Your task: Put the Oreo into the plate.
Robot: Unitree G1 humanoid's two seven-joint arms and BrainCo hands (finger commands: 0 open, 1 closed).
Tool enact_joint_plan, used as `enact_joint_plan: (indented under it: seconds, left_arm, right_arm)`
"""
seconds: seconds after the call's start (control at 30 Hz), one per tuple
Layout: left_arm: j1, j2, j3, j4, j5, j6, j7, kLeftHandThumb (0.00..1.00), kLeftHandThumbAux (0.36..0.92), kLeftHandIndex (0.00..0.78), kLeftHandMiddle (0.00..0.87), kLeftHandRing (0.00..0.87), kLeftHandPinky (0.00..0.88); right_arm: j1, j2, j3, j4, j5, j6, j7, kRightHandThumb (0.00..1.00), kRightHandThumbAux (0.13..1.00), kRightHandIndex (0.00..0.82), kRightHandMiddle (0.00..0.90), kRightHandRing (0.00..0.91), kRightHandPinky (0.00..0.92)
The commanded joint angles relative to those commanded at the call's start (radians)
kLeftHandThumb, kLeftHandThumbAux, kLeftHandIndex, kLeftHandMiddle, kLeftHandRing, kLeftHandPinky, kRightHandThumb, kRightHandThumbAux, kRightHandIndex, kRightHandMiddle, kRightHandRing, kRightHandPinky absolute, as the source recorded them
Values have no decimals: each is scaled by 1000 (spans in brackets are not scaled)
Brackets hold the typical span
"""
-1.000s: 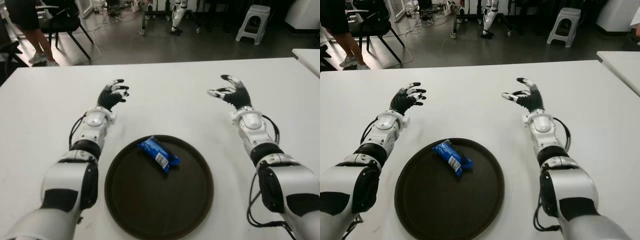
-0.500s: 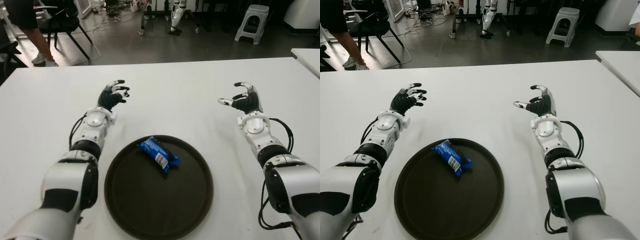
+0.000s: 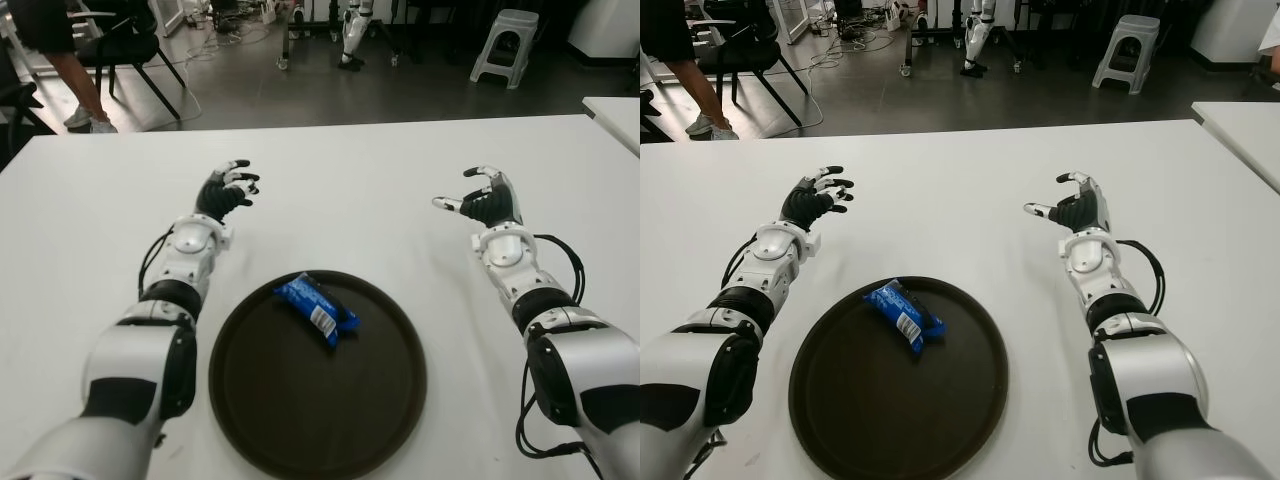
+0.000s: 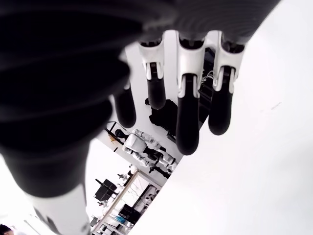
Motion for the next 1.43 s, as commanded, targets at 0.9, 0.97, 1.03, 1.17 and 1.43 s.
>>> enact_joint_plan:
  seconds: [0.9,0.97,1.03,1.17,1.43]
  left_arm:
    - [-5,1,-22,6,12,37,-8,195,644,180,336,385,424]
    - [-6,0,-22,7,10,42,-10,211,632,182,341,394,429]
    - [-6,0,-22,7,10,45,-12,220,626,183,342,398,432]
    - [-6,0,-27,8,15,46,-13,238,616,180,342,403,429]
    - [-5,-1,-29,13,24,46,-4,277,612,187,338,402,419]
  right_arm:
    - [10,7,32,2,-47,-4,-18,0,807,361,408,427,371]
    - [11,5,39,2,-55,-16,-21,0,806,365,403,419,372]
    - [12,4,45,2,-61,-23,-23,0,805,368,401,415,375]
    - [13,-1,59,4,-74,-33,-22,0,813,368,392,406,387]
    - [13,-1,50,8,-72,-27,-20,0,808,362,388,407,398]
